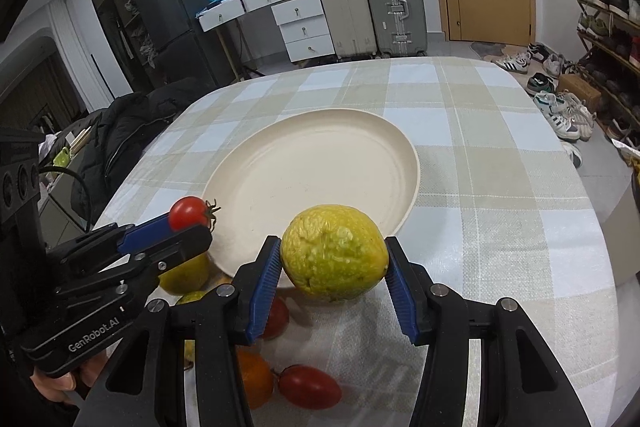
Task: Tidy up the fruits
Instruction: 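Open the right tool to drop the citrus on the plate while the left tool releases the tomato there, then withdraw both open tools from the plate back toward the fruit pile, then grasp the elongated red plum tomato with the right tool while the left tool grasps a mandarin orange, then carry the plum tomato with the right tool while the left tool carries the mandarin over the plate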
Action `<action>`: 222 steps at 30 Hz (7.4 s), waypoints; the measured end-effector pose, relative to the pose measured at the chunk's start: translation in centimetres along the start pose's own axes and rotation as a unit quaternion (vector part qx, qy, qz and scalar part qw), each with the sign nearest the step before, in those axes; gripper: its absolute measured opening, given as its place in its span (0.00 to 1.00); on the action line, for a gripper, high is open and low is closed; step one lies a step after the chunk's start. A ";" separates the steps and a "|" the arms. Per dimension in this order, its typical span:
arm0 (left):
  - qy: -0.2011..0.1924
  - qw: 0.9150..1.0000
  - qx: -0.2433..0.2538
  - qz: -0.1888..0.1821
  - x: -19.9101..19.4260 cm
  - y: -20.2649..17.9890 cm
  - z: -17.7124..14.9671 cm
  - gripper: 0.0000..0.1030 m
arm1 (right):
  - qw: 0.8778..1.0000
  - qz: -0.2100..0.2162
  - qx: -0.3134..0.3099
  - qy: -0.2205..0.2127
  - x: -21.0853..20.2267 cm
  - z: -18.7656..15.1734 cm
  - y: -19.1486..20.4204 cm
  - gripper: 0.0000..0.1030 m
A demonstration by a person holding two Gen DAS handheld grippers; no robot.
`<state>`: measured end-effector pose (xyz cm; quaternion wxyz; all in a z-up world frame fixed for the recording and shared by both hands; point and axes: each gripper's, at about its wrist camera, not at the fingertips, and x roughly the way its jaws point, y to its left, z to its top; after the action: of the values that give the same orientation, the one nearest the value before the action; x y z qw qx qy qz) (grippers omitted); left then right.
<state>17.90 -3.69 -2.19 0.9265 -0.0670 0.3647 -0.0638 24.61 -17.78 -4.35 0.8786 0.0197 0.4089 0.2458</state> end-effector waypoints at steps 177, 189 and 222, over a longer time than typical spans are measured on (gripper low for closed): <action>-0.032 0.999 0.017 0.008 -8.7 3.0 -5.2 0.37 | 0.998 0.020 -0.038 -0.052 -5.4 -3.6 1.7 0.29; -0.046 0.999 0.023 0.006 -7.6 1.5 -2.5 0.37 | 0.997 0.034 -0.036 -0.052 -4.6 -2.0 2.1 0.29; -0.009 0.998 0.047 0.030 0.7 -0.5 0.1 0.37 | 0.999 0.021 -0.025 -0.016 0.4 -0.1 1.6 0.29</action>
<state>18.50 -4.28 -2.50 0.9332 -0.0132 0.3553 -0.0519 24.11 -16.17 -4.31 0.8798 0.0098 0.3884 0.2740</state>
